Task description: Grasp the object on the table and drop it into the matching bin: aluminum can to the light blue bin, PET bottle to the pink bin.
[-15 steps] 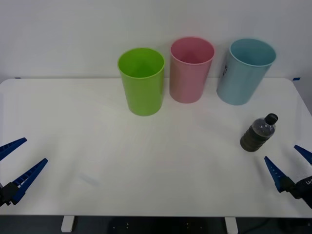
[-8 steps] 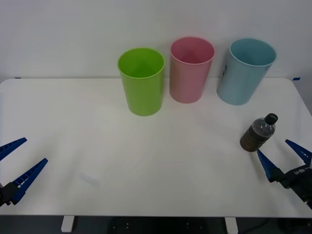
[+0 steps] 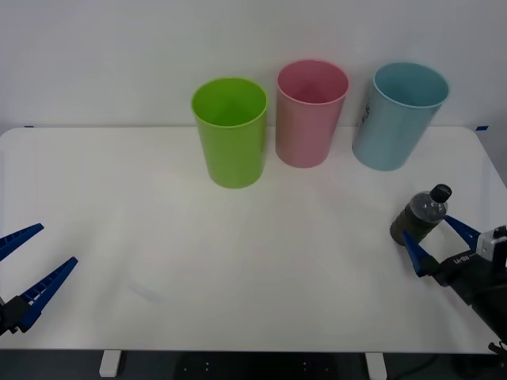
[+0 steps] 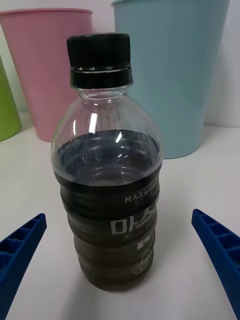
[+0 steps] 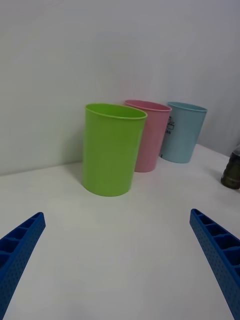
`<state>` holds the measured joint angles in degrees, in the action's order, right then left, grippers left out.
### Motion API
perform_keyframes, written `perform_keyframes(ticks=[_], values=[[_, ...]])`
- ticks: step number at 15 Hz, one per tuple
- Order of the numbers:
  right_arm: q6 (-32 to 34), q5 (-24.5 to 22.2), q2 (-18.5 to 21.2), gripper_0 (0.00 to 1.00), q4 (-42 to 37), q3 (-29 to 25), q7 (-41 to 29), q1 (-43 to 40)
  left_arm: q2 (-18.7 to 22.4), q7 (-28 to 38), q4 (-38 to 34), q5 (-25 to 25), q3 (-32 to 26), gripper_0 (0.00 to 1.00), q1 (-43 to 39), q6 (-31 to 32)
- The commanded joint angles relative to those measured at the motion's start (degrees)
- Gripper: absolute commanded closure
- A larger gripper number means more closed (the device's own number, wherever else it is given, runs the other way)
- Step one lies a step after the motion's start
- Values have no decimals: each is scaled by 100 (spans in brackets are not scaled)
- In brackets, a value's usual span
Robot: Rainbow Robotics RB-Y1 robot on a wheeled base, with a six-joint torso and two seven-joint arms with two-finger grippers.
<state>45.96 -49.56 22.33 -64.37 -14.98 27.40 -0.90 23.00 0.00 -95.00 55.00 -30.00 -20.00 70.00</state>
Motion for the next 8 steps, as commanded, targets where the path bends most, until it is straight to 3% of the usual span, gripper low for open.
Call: perform_keyframes(ticks=[1,8], values=[[1,70,-27,0,319,57,108,283,0,0,0,0,0,0,0,0],[-166,105,-79,0,662,241,275,679,0,0,0,0,0,0,0,0]])
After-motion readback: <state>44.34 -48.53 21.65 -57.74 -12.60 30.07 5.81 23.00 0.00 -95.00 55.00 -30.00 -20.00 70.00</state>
